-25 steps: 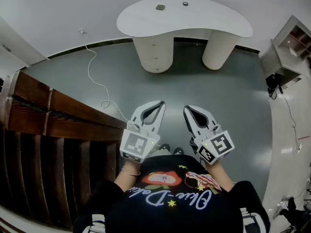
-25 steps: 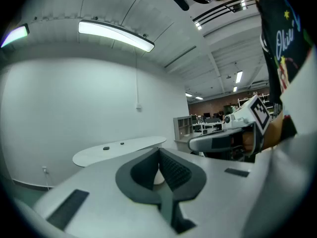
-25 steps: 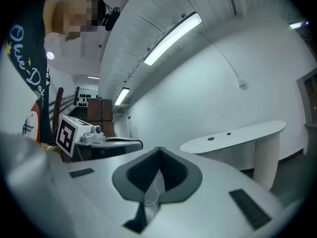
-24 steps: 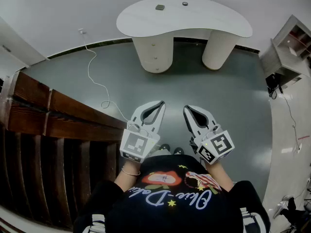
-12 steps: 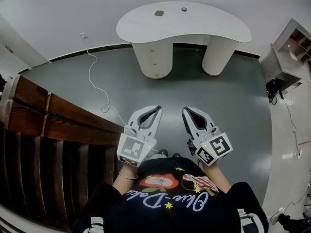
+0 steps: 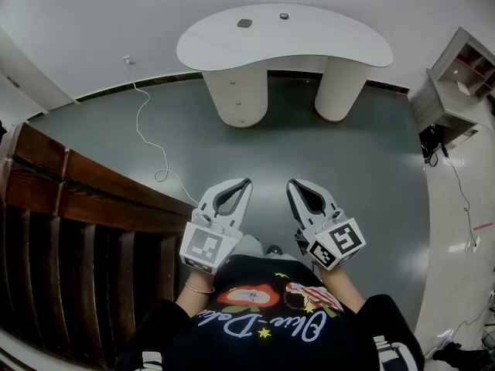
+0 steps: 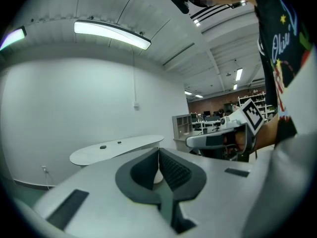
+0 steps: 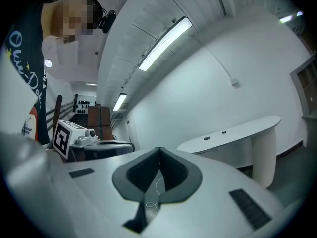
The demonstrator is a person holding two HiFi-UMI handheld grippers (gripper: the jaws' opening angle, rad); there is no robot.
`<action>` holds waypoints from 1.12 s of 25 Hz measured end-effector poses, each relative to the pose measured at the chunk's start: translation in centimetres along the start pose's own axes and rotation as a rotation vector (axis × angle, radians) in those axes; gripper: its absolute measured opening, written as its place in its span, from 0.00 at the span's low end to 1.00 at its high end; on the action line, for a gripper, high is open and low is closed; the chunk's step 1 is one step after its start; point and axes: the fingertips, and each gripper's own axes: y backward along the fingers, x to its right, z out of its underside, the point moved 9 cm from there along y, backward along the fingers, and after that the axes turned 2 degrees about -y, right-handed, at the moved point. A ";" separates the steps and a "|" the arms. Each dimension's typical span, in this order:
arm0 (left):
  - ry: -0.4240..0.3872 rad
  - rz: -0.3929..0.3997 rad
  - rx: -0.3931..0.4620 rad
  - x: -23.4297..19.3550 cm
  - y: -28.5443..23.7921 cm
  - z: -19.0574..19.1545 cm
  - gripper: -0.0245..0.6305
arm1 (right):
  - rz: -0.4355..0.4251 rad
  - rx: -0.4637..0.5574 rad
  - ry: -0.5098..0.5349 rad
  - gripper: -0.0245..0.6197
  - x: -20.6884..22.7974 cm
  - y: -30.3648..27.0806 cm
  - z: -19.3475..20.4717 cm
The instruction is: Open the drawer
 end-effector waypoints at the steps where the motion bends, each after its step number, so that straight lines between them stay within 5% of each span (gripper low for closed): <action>1: -0.003 -0.001 -0.013 0.2 0.0 0.1 0.04 | 0.001 -0.004 -0.003 0.04 0.1 0.2 0.1; 10: 0.014 0.011 -0.030 -0.5 -2.0 0.2 0.04 | 0.030 -0.029 -0.010 0.04 1.9 0.5 -0.4; 28: 0.012 0.128 0.005 -12.2 -13.1 0.8 0.05 | 0.166 -0.012 0.023 0.04 8.6 -9.1 -2.6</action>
